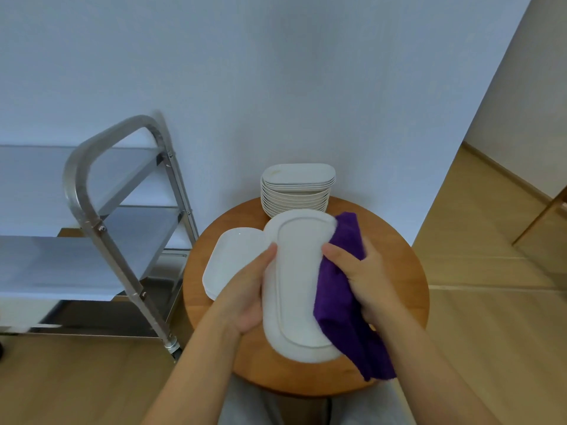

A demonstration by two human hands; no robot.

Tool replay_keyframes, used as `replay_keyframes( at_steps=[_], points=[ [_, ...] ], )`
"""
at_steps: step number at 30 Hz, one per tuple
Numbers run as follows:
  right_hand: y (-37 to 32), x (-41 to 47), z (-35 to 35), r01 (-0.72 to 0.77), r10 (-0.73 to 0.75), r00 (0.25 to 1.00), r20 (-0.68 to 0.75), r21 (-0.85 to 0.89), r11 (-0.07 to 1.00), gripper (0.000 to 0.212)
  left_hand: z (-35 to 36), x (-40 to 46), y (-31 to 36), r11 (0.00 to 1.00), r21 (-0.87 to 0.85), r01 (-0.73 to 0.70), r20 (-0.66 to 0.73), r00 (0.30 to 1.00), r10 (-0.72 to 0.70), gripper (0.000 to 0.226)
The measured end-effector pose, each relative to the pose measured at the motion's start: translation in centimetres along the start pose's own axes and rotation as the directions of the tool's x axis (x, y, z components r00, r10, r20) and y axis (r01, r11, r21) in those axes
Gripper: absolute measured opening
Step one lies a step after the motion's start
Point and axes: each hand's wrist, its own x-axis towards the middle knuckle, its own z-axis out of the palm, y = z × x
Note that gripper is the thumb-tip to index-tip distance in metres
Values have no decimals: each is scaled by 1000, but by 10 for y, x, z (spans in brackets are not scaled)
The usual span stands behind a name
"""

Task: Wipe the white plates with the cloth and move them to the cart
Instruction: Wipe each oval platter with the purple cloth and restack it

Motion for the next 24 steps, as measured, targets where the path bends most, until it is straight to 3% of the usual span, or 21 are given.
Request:
replay_keyframes(
  at_steps=[6,14,16,20,22,24],
  points=[
    [11,-6,16,81,-94,994,-47,-234,969,26,11,6,-6,991,-115,-66,5,998,67,40],
    [41,-36,36,37,-80,989,-123,-316,948,71,11,8,-10,951,-226,-211,-172,970,174,36],
    [33,-31,38,63,-128,985,-113,-453,889,72,17,6,-15,954,-190,-232,-201,960,193,30],
    [16,-8,53,94,-196,979,-50,-746,659,60,32,5,-30,957,32,-288,-207,935,289,18],
    [15,-5,63,176,-226,973,48,-786,592,56,32,3,-29,954,73,-291,-220,928,300,22],
    [17,-7,68,280,-267,954,138,-733,620,57,26,4,-24,950,115,-291,-270,911,311,21]
  ],
)
